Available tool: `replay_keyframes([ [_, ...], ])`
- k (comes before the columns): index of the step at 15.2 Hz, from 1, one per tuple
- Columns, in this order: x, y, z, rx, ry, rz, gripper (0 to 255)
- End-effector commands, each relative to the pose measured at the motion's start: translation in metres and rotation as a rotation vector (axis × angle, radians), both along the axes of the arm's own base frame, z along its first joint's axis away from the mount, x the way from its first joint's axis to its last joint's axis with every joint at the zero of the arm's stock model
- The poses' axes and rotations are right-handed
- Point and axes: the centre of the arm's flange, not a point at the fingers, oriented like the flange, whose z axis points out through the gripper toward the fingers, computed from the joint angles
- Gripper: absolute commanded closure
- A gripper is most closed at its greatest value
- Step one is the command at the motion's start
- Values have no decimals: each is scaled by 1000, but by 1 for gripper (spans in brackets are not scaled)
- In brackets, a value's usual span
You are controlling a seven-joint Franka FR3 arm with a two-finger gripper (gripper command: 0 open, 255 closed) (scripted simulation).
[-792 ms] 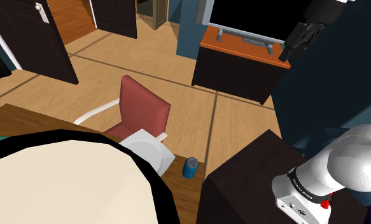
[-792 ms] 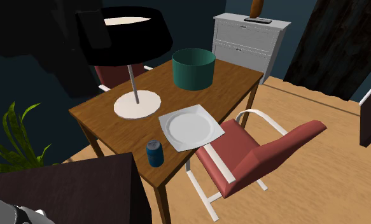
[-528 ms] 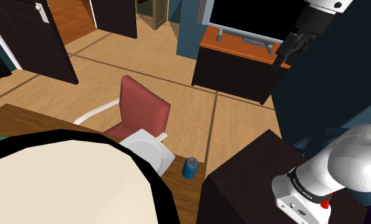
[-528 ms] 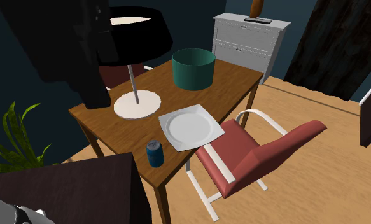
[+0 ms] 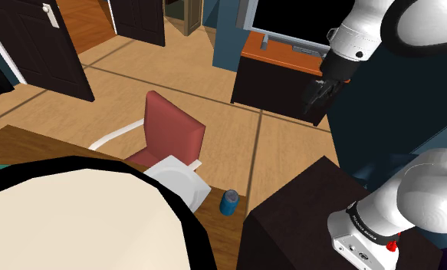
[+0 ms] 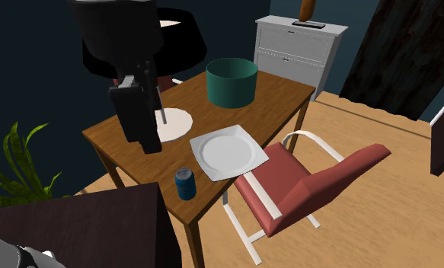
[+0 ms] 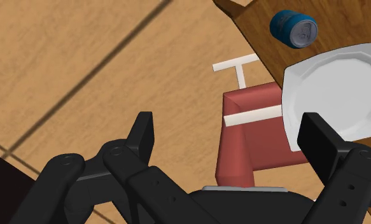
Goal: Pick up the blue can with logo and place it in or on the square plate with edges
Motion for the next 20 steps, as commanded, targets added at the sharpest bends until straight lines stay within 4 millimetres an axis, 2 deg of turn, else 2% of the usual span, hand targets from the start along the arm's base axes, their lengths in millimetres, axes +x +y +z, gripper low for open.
replay_keyframes([
  [1,0,11,-23,-3,0,2,0],
  [20,8,144,-238,-30,17,31,0],
])
